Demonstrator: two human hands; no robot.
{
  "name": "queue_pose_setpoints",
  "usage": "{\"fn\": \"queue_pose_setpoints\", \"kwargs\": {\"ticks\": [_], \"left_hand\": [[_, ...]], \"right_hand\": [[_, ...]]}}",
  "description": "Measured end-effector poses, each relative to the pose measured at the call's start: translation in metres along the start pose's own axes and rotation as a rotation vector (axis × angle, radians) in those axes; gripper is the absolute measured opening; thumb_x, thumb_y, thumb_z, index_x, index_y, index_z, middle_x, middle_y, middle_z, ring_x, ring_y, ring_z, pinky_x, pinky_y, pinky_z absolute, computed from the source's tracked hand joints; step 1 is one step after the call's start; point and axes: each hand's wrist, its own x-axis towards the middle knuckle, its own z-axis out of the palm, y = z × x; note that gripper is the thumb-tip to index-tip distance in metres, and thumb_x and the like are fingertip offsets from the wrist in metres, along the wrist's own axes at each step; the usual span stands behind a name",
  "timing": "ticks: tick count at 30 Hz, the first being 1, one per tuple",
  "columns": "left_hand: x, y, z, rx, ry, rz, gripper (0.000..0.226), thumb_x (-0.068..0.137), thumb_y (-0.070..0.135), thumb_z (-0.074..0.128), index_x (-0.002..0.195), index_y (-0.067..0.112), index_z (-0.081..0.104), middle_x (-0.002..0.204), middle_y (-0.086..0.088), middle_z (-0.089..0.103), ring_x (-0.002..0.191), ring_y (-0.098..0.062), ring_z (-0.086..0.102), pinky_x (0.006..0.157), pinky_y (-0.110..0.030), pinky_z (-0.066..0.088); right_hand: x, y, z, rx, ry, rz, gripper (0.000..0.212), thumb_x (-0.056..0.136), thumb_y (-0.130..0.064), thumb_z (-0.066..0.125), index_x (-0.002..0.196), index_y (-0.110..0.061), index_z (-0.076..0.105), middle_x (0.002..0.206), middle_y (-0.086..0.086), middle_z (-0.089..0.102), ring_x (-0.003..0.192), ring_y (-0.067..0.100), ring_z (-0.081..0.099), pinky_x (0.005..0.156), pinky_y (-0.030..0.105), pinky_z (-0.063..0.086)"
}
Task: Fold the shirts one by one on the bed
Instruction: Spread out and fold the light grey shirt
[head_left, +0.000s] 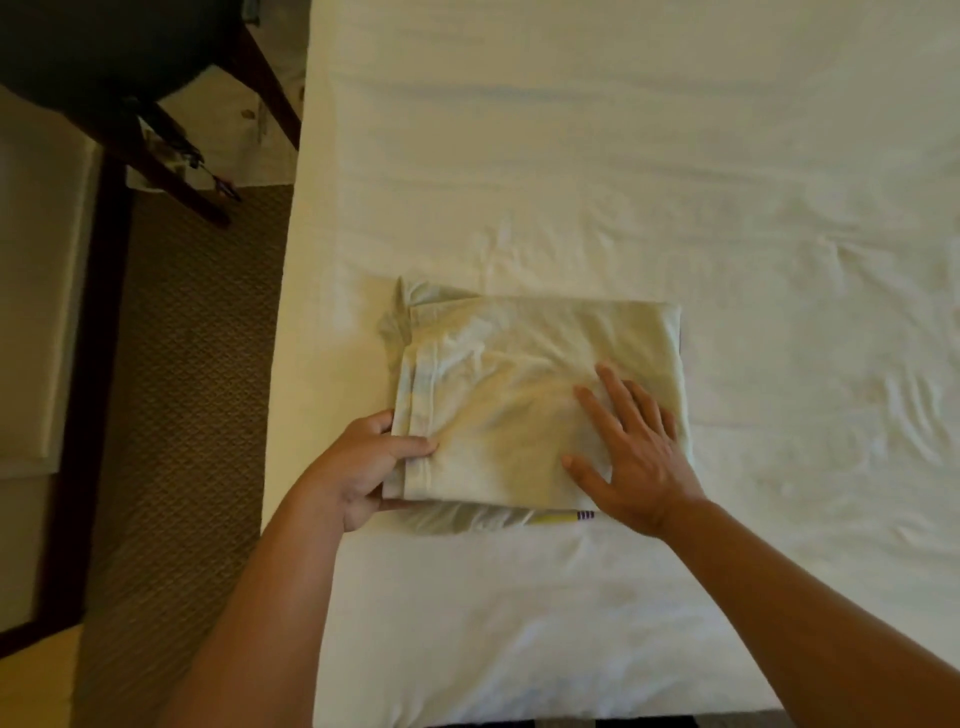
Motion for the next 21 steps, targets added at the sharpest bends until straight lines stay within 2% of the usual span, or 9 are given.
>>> {"fn": "queue_pose_setpoints", "kwargs": {"ticks": [3, 6, 8, 11, 14, 16, 18, 19, 21], "left_hand": [[-0.001, -0.012, 0.000, -0.004, 0.058, -0.025, 0.026, 0.090, 0.013, 0.076, 0.113, 0.020, 0.067, 0.108, -0.004, 0.075, 0.095, -0.025, 0.071, 0.068, -0.038, 0.060], [-0.001, -0.016, 0.002, 0.025, 0.066, -0.049, 0.026, 0.090, 0.014, 0.076, 0.113, 0.019, 0.067, 0.110, -0.005, 0.074, 0.096, -0.024, 0.070, 0.061, -0.035, 0.059], [-0.002, -0.017, 0.000, 0.076, 0.050, -0.066, 0.029, 0.088, 0.012, 0.077, 0.114, 0.017, 0.066, 0.109, -0.007, 0.073, 0.094, -0.025, 0.070, 0.058, -0.032, 0.058], [-0.007, -0.013, -0.003, 0.275, 0.063, -0.083, 0.025, 0.086, 0.014, 0.078, 0.109, 0.016, 0.068, 0.101, -0.008, 0.075, 0.088, -0.027, 0.072, 0.063, -0.034, 0.059], [-0.004, 0.005, -0.004, 0.455, 0.198, -0.033, 0.015, 0.085, 0.023, 0.072, 0.095, 0.012, 0.071, 0.084, -0.010, 0.075, 0.077, -0.029, 0.072, 0.073, -0.038, 0.057], [0.004, 0.021, -0.002, 0.567, 0.393, 0.085, 0.022, 0.084, 0.037, 0.067, 0.088, 0.015, 0.068, 0.078, -0.006, 0.072, 0.074, -0.029, 0.069, 0.072, -0.038, 0.055], [0.014, 0.037, 0.002, 0.702, 0.632, 0.271, 0.021, 0.089, 0.042, 0.060, 0.093, 0.022, 0.065, 0.085, -0.001, 0.068, 0.076, -0.023, 0.062, 0.067, -0.035, 0.048], [0.020, 0.046, 0.005, 0.744, 0.701, 0.385, 0.020, 0.092, 0.040, 0.057, 0.100, 0.023, 0.065, 0.094, 0.000, 0.066, 0.081, -0.023, 0.060, 0.068, -0.035, 0.046], [0.037, 0.062, 0.010, 0.853, 0.678, 0.594, 0.028, 0.095, 0.033, 0.054, 0.120, 0.024, 0.064, 0.114, -0.005, 0.062, 0.104, -0.030, 0.057, 0.080, -0.040, 0.048]], "right_hand": [[-0.014, 0.008, 0.006, -0.118, 0.041, -0.286, 0.067, 0.082, -0.065, 0.057, 0.133, -0.021, 0.054, 0.142, 0.010, 0.047, 0.118, 0.037, 0.049, 0.096, 0.052, 0.045], [-0.018, 0.010, 0.015, -0.136, 0.114, -0.403, 0.035, 0.079, -0.042, 0.066, 0.103, -0.016, 0.066, 0.115, 0.010, 0.060, 0.095, 0.034, 0.055, 0.080, 0.043, 0.044], [-0.014, 0.009, 0.018, -0.094, 0.167, -0.408, 0.013, 0.077, -0.026, 0.063, 0.080, -0.013, 0.063, 0.098, 0.009, 0.062, 0.081, 0.032, 0.054, 0.070, 0.038, 0.041], [-0.007, 0.004, 0.012, -0.059, 0.085, -0.411, 0.019, 0.074, -0.028, 0.054, 0.062, -0.014, 0.054, 0.075, 0.002, 0.054, 0.068, 0.026, 0.048, 0.062, 0.035, 0.041], [0.010, -0.006, 0.000, 0.059, 0.045, -0.316, 0.029, 0.081, -0.034, 0.046, 0.060, -0.016, 0.051, 0.062, -0.003, 0.047, 0.055, 0.020, 0.044, 0.055, 0.028, 0.035], [0.028, -0.013, -0.008, 0.133, 0.104, -0.231, 0.030, 0.087, -0.033, 0.042, 0.065, -0.014, 0.053, 0.061, -0.002, 0.048, 0.050, 0.018, 0.044, 0.052, 0.026, 0.031], [0.049, -0.018, -0.014, 0.165, 0.145, -0.139, 0.027, 0.091, -0.029, 0.045, 0.077, -0.012, 0.061, 0.071, 0.000, 0.056, 0.056, 0.020, 0.051, 0.051, 0.028, 0.039], [0.057, -0.019, -0.018, 0.183, 0.150, -0.078, 0.022, 0.094, -0.025, 0.049, 0.087, -0.012, 0.065, 0.079, 0.000, 0.061, 0.062, 0.021, 0.056, 0.054, 0.030, 0.046], [0.071, -0.020, -0.028, 0.264, 0.127, 0.060, 0.017, 0.096, -0.021, 0.053, 0.103, -0.014, 0.066, 0.089, -0.001, 0.064, 0.072, 0.021, 0.060, 0.062, 0.033, 0.053]]}}
